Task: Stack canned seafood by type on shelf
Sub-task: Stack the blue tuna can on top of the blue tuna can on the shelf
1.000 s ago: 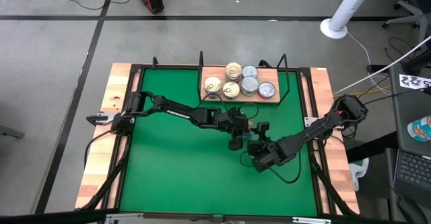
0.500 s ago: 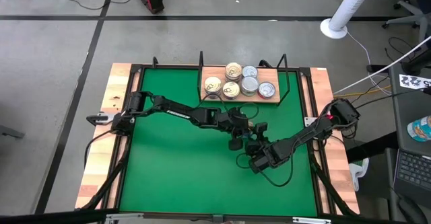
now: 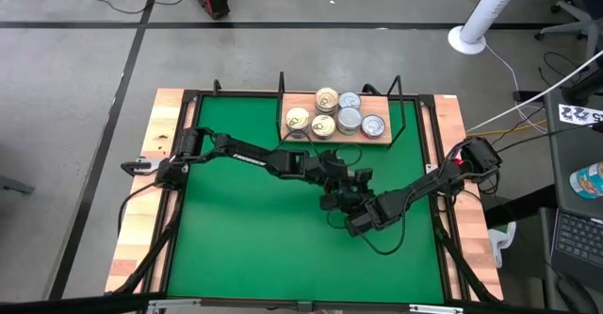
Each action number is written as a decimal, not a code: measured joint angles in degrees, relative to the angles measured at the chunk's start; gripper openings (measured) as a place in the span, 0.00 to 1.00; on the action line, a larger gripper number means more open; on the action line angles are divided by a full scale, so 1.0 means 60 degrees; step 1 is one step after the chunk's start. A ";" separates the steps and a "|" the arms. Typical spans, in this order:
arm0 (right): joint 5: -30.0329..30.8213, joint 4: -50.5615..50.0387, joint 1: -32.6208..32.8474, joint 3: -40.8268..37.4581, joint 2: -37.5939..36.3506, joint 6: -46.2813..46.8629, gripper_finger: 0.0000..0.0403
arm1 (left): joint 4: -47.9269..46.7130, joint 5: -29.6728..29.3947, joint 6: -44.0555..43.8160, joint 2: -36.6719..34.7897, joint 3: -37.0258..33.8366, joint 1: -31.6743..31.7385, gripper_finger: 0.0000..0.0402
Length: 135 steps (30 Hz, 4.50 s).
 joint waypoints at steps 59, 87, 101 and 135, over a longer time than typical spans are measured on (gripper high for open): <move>0.1964 0.0512 -0.3199 0.2532 -0.0007 -0.6064 0.47 | -0.8083 -0.1126 -0.0010 -0.5373 -0.2484 -0.0660 0.01; -0.0410 0.1850 -0.5397 0.2528 -0.0011 -0.7775 0.47 | -0.6368 -0.1118 0.0128 -0.5370 -0.3246 -0.0894 0.01; -0.0912 0.2038 -0.5526 0.2532 -0.0036 -0.7775 0.48 | -0.6390 -0.1111 0.0263 -0.5370 -0.3246 -0.1056 0.01; -0.1528 0.1611 -0.5526 0.3253 -0.0011 -0.8103 0.78 | -0.6400 -0.1093 0.0256 -0.5366 -0.3246 -0.1053 0.01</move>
